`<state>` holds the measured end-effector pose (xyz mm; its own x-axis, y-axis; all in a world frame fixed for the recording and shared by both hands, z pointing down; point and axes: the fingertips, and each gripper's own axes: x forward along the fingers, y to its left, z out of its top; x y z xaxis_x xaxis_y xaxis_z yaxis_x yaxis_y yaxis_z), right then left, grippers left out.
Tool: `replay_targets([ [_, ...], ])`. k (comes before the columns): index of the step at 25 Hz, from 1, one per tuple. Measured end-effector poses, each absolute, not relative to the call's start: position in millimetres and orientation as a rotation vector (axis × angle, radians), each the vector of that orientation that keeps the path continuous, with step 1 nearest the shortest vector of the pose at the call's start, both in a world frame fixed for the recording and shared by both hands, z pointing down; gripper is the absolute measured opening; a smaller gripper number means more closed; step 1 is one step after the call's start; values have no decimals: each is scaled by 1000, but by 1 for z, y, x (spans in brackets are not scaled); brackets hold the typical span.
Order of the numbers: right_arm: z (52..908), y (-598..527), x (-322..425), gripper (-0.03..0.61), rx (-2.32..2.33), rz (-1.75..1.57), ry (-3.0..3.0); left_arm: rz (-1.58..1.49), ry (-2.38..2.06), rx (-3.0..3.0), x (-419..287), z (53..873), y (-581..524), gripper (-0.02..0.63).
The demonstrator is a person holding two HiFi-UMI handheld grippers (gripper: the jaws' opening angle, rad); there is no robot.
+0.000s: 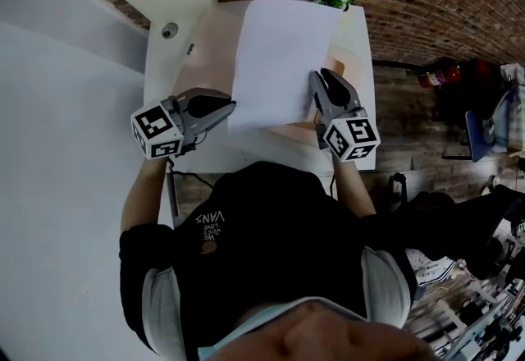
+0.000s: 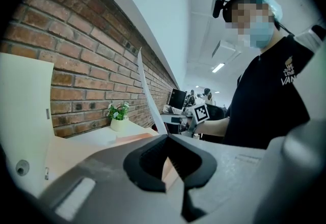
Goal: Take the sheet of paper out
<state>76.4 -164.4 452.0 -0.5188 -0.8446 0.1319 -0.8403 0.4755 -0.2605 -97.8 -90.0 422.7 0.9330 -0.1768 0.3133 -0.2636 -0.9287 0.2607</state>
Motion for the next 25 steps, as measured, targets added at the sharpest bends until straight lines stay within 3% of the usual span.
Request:
replay_targets([
  [4, 446, -166, 76, 160, -1482, -486, 2651, 391, -315, 2809, -102, 422, -90, 0],
  [20, 435, -157, 63, 155, -1254, -496, 2694, 280, -246, 2853, -107, 414, -84, 0],
  [25, 434, -157, 65, 82, -1260, -506, 2688, 284, -296, 2823, -109, 420, -91, 0],
])
